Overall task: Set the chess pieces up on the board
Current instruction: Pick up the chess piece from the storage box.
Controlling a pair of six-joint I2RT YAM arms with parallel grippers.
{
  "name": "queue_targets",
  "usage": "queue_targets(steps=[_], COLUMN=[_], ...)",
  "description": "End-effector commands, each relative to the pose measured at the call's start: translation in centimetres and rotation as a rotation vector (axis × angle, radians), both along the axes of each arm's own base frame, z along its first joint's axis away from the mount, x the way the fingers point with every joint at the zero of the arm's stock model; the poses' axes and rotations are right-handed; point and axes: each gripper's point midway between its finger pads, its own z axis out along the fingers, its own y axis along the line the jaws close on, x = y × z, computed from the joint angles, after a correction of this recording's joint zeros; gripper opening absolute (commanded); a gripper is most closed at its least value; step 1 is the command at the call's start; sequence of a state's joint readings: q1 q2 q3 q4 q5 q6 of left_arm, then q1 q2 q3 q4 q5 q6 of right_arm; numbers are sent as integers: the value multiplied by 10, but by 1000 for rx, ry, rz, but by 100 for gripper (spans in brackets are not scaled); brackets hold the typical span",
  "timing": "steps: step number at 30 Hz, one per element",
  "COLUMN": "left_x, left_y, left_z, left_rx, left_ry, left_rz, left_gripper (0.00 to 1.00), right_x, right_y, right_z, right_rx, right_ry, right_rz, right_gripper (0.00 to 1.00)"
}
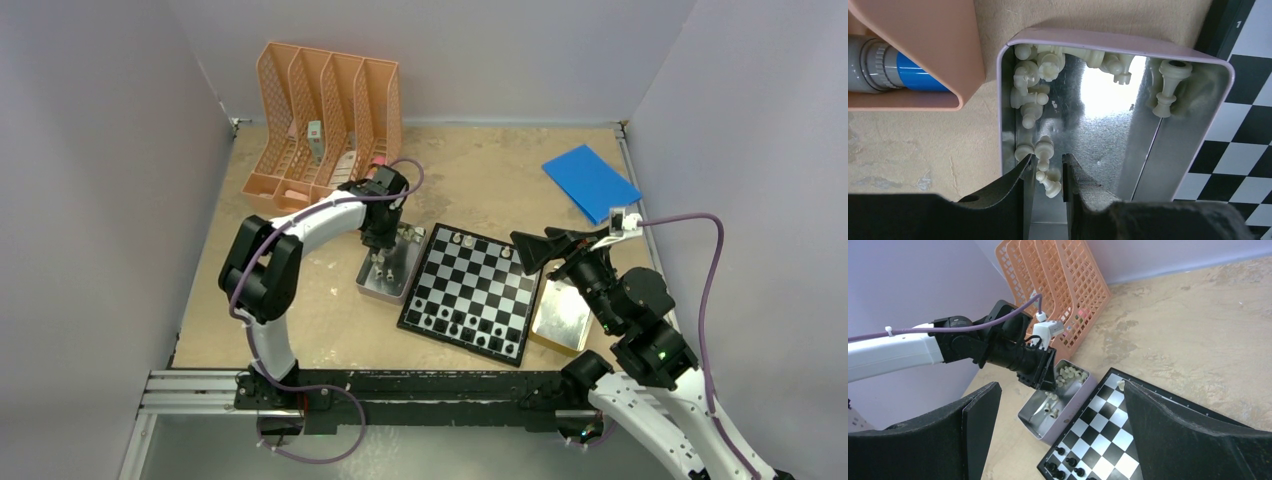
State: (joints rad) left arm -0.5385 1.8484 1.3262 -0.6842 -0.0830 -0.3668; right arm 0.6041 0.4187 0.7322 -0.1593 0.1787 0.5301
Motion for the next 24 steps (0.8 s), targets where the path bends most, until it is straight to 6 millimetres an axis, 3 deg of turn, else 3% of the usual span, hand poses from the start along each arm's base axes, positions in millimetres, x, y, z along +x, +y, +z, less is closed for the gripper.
queue_targets(steps=[1, 14, 24], left_x=[3, -3, -4], left_y=[3, 2, -3], left_z=[-8, -15, -1], left_rx=[3, -5, -31], left_ry=[-1, 26, 25], left_rz=[23, 16, 3], left_gripper=[25, 23, 9], right_x=[-3, -3, -1], right_y=[2, 3, 4], right_z=[18, 17, 15], right_rx=[20, 19, 17], right_ry=[-66, -63, -59], right_rz=[21, 22, 23], right_gripper=[95, 95, 95])
